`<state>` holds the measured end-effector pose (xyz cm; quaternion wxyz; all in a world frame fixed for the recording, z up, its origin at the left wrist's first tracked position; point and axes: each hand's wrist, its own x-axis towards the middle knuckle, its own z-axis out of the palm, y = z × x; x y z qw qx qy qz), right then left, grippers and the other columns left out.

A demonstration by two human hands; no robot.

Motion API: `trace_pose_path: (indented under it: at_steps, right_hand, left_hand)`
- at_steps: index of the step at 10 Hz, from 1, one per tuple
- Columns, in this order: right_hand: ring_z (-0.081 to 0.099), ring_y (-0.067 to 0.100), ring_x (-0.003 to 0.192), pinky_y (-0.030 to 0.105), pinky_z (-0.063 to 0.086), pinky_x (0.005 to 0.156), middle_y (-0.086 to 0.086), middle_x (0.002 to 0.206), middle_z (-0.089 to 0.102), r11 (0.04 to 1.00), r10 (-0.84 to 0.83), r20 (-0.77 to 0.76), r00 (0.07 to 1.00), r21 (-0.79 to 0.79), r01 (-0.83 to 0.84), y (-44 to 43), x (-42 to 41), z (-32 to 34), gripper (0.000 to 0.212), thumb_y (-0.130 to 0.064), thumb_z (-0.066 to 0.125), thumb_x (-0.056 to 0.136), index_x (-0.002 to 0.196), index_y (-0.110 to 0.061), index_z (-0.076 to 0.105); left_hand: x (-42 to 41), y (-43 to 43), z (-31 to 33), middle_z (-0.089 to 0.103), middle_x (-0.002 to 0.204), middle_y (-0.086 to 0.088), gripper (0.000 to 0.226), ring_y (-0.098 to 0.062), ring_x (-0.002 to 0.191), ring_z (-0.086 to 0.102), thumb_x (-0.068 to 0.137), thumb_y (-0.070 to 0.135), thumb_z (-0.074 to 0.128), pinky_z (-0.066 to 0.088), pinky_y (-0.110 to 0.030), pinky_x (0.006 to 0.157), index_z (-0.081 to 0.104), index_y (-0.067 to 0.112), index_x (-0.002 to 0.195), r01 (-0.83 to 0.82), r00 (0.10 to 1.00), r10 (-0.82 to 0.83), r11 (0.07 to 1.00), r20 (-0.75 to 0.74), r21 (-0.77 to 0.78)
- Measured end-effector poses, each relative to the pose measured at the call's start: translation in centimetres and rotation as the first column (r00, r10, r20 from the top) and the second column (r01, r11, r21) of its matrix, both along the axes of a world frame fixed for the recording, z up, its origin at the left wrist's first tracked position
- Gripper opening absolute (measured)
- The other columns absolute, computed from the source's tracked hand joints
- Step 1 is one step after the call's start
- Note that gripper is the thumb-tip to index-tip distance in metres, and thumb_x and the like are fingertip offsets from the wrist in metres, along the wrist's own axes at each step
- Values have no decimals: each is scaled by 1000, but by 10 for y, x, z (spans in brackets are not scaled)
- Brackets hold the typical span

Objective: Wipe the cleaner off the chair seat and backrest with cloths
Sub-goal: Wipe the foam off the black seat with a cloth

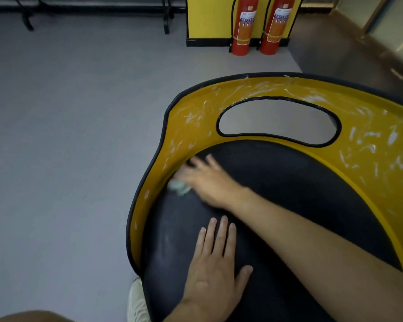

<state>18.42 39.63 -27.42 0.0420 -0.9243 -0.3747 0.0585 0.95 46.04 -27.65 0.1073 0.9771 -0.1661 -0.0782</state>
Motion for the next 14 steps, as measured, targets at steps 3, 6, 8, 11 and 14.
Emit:
trace_pose_path:
  at_steps: [3,6,8,11,14]
  right_hand:
    - [6,24,155,45,-2,124,1,168,16,988,-82,-91,992,121,93,-10,-39,-7,66,-6,45,98,158,-24,27]
    - [10,25,155,48,3,123,-2,168,16,837,-546,-16,838,50,546,-152,-8,-6,70,-1,38,98,159,-31,22]
    - [20,34,151,49,20,122,10,166,21,497,-865,-12,502,123,859,-278,-79,-16,58,-4,38,104,158,-19,27]
    - [40,39,130,54,34,109,18,144,48,452,-892,78,445,119,884,-228,-28,-20,56,2,49,88,143,-7,47]
    - [11,30,154,47,2,124,7,167,19,901,-411,-17,911,141,410,-29,-26,-12,68,-8,45,96,159,-20,24]
  left_hand:
    - [-8,44,-9,51,150,-8,76,-22,144,39,90,64,42,25,-40,110,50,15,148,90,993,-83,993,-88,73]
    - [-9,76,-16,34,161,-8,83,-23,148,25,94,76,28,12,-39,119,38,22,155,0,999,4,997,-54,80]
    - [32,65,-5,-18,166,3,92,-14,151,-24,81,86,-2,-14,-34,122,-13,36,157,-146,989,148,987,-30,61]
    - [81,60,-10,-22,166,0,87,-17,151,-24,81,76,-14,-12,-40,124,-18,35,157,-258,966,259,964,-10,71]
    - [57,62,-5,-26,164,-2,89,-17,150,-26,78,68,-20,-12,-38,124,-20,28,157,-252,963,259,963,-71,100]
